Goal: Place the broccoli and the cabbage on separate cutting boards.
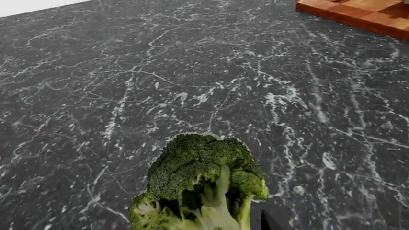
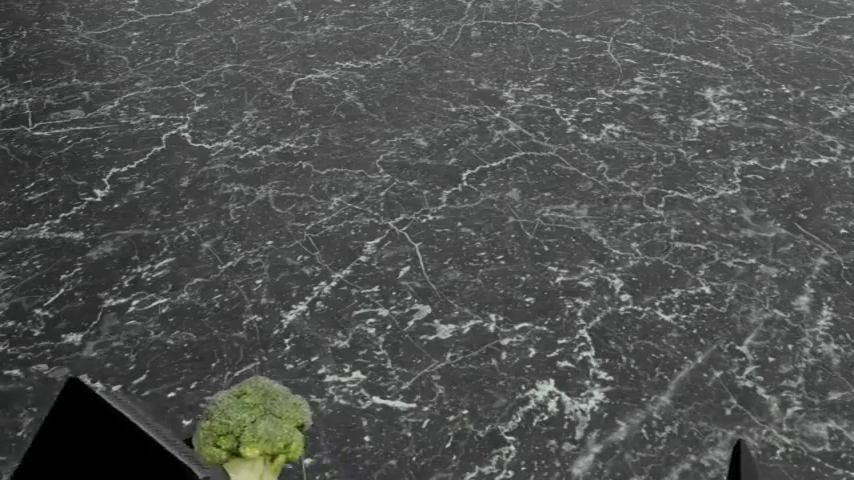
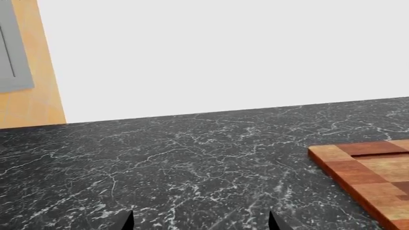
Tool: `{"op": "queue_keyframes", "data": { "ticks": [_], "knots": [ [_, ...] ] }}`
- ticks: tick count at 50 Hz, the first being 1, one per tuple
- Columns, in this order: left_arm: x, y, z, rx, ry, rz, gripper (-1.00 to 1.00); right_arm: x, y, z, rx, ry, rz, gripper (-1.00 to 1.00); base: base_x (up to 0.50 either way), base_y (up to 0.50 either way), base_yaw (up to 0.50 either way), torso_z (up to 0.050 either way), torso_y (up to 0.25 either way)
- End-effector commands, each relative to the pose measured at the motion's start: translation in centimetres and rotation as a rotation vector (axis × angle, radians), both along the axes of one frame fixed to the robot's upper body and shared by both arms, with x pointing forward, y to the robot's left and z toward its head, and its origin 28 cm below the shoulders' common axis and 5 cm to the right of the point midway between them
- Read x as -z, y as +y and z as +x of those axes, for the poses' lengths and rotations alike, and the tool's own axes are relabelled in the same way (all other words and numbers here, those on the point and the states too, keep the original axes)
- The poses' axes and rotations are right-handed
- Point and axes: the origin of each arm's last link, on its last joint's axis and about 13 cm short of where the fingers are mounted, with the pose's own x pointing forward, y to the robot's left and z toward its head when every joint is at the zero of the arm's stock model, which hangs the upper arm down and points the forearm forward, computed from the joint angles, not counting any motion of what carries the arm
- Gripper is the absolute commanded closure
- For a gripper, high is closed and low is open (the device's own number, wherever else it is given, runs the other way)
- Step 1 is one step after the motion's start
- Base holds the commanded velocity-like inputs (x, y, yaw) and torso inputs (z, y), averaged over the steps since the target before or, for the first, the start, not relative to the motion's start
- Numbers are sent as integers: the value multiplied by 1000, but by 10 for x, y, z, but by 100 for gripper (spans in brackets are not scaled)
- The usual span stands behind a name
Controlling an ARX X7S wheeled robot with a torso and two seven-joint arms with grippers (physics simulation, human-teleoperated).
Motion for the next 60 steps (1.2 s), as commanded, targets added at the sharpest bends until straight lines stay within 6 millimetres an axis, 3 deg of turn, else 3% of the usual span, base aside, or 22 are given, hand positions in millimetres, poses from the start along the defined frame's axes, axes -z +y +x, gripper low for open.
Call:
{"op": "queue_keyframes", "data": {
  "ticks": [1, 7, 17, 31, 39, 43, 52, 60],
  "knots": [
    [-38, 23, 16, -129, -121, -95, 100, -4, -2, 0, 8, -25, -12, -100, 0, 0, 0, 0, 0],
    [-53, 41, 26, -209, -134, -133, 100, -3, -1, 3, 3, -23, -11, -100, 0, 0, 0, 0, 0],
    [-60, 104, 44, -486, -160, -115, 100, -9, -2, 2, 1, -31, -31, -100, 0, 0, 0, 0, 0],
    [-89, 169, 71, -772, -222, -50, 100, -14, 0, 4, -8, -27, -42, -100, 0, 0, 0, 0, 0],
    [-81, 200, 88, -907, -174, 7, 100, -12, 0, 4, -8, -17, -50, -100, 0, 0, 0, 0, 0],
    [-75, 221, 112, -994, -137, 31, 100, -13, 0, 3, -8, -19, -53, -100, 0, 0, 0, 0, 0],
    [-63, 247, 150, -1106, -88, 94, 100, -16, 0, 3, -1, -18, -58, -100, 0, 0, 0, 0, 0],
    [-56, 255, 156, -1168, -14, 175, 100, -16, 0, 4, -3, -6, -62, -100, 0, 0, 0, 0, 0]
  ]
}}
